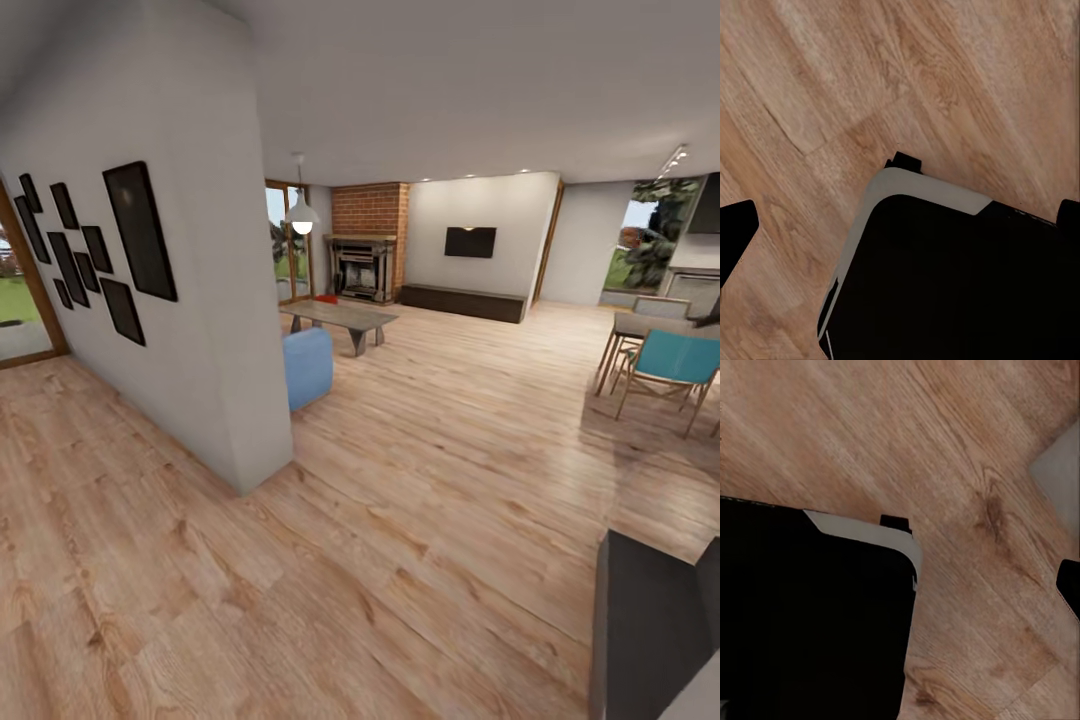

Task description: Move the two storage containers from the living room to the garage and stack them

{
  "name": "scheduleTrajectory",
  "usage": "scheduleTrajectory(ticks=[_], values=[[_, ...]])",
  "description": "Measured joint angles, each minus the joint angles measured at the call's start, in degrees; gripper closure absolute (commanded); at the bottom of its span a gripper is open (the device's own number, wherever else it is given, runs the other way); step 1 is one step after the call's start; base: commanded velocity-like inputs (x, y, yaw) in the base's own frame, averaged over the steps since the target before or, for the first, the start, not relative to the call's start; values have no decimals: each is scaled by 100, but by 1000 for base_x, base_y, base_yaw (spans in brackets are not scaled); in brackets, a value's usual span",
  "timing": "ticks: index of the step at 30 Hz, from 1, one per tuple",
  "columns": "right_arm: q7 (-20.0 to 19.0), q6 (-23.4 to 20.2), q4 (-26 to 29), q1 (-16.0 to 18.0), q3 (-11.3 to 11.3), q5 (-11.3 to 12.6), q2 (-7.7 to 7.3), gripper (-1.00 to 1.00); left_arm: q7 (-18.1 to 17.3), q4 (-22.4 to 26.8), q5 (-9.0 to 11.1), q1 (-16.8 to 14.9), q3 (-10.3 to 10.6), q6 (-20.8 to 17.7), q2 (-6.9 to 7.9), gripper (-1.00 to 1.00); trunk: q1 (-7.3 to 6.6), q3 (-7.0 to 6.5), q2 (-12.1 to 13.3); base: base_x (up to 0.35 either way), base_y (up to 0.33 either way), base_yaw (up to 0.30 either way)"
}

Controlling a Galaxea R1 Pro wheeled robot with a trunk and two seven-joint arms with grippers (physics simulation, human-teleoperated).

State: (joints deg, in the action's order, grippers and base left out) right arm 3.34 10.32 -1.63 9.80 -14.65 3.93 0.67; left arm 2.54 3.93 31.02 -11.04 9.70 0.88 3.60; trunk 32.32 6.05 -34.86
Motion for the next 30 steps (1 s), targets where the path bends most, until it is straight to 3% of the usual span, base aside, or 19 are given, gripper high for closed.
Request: scheduleTrajectory(ticks=[15, 30], values=[[5, 16, 2, 0, 13, -8, 12, -100, 1, -8, 5, 0, 0, 0, 0, -100, 0, 0, 0, 324, 147, -10], [25, 10, 0, -3, 18, -3, 56, -100, 0, -9, 8, -2, 0, -2, -1, -100, 0, 0, 0, 324, 157, -256]])
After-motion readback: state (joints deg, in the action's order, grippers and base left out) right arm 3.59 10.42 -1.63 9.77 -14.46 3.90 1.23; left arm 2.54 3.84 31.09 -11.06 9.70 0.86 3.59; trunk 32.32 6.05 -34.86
